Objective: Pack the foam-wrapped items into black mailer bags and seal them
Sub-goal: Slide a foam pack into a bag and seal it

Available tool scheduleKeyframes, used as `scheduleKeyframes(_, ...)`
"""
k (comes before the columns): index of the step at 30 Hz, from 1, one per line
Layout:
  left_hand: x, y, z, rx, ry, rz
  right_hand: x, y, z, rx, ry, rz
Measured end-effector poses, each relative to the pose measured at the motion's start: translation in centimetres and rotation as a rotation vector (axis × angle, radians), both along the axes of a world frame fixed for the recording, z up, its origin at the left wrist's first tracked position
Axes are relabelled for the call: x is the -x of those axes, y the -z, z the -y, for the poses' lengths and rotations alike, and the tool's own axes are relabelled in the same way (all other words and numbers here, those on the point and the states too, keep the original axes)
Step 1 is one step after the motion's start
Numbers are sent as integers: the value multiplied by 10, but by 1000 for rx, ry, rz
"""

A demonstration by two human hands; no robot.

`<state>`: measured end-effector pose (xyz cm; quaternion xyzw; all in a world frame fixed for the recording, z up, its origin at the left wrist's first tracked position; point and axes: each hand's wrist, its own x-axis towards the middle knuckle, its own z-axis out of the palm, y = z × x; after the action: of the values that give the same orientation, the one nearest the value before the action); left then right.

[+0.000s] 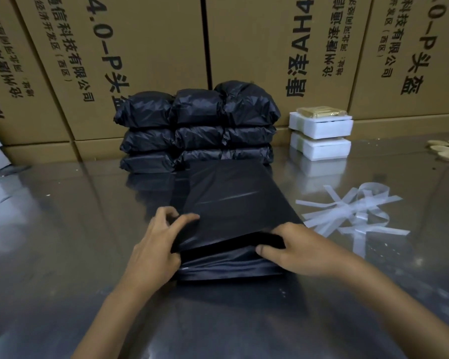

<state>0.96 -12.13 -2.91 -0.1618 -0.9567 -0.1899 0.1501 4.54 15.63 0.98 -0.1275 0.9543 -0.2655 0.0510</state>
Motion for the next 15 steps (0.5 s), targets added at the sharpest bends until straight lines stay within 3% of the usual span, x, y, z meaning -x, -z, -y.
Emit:
scheduleKeyframes(2,-2,-6,10,-67,150,139,-14,-13,-6,202,-70,26)
scheduleKeyframes(4,1,-19,11,-251,233,272,-16,-31,-11,452,-40,27)
scheduleKeyframes(6,16,-35,-1,-407,219,194,2,-45,-12,576,85,-172)
scheduleKeyframes(8,39,-49,-23,-450,165,90,34,-50,-10,464,230,-454)
scheduleKeyframes(9,51,-53,-35,-433,143,117,50,-49,-6,355,264,-503)
scheduleKeyframes(13,93,-26,-61,-287,106,413,94,-7,1,285,197,-167)
scheduleKeyframes(15,100,4,-57,-237,119,470,101,28,-3,223,233,-166)
